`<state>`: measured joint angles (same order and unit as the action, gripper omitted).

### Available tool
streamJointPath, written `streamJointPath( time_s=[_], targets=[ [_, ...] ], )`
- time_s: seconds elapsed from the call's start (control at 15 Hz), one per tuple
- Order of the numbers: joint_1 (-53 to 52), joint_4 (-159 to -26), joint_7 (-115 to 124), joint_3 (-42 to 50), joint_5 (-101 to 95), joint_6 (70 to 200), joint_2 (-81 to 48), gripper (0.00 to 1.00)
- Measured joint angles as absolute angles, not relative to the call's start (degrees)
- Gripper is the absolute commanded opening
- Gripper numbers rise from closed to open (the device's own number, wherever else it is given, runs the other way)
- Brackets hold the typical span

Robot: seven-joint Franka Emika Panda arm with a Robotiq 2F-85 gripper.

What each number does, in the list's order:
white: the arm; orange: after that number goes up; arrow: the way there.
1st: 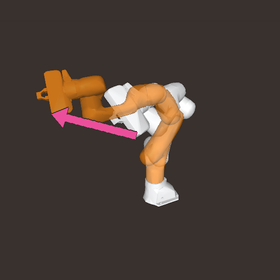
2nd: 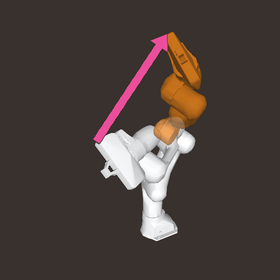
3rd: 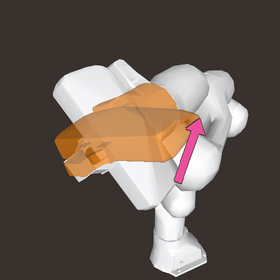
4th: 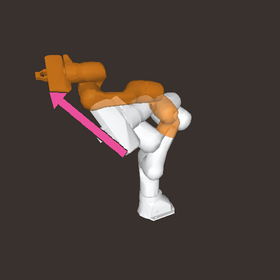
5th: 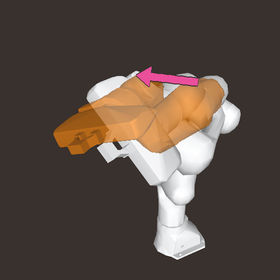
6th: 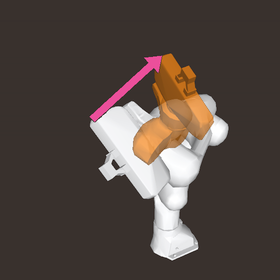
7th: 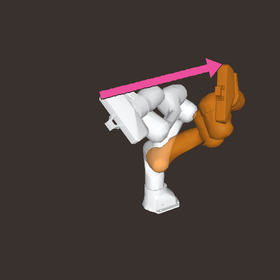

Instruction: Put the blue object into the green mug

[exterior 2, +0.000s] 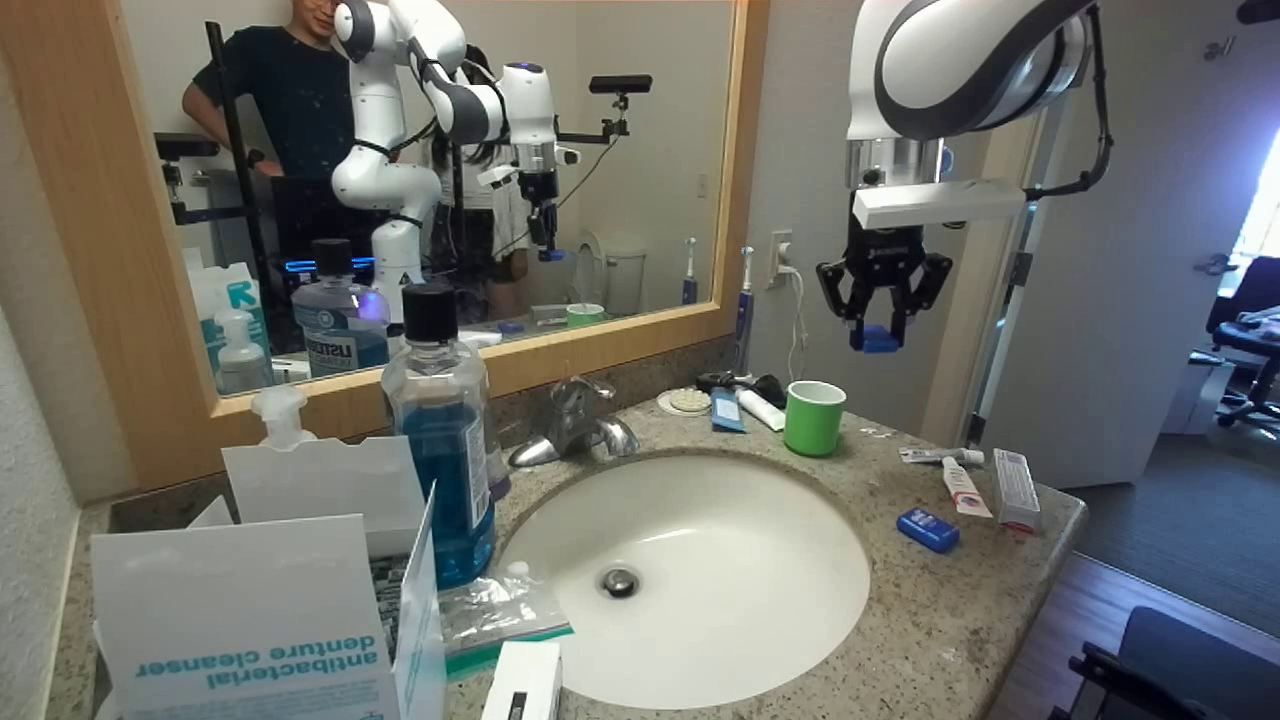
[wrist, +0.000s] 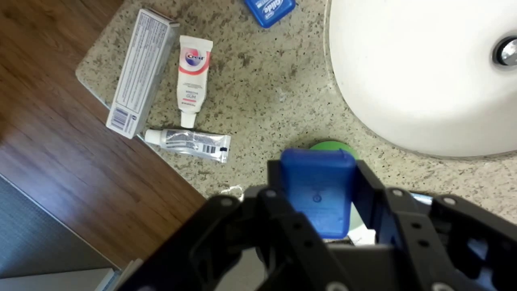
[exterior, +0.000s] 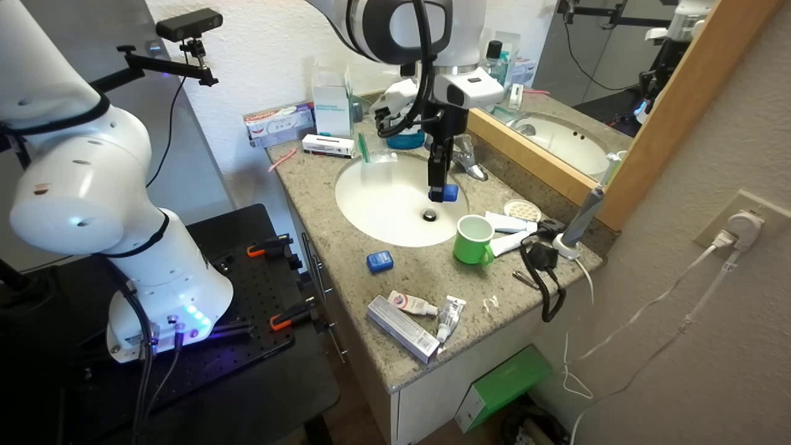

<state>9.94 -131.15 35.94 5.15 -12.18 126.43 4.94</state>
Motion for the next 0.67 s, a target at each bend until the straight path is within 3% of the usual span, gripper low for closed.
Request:
streamJointPath(
  time_s=[0.07,0.13,0.67],
  targets=[
    [9.95,-131.15,35.94,5.15,-12.18,126.43,4.95,0.45],
    [9.95,-131.15,35.94,5.15,-12.18,126.43,4.95,0.20],
    [9.94,-130.76,37.22,5.39,-12.09,126.43,3.85,0.20]
  ],
)
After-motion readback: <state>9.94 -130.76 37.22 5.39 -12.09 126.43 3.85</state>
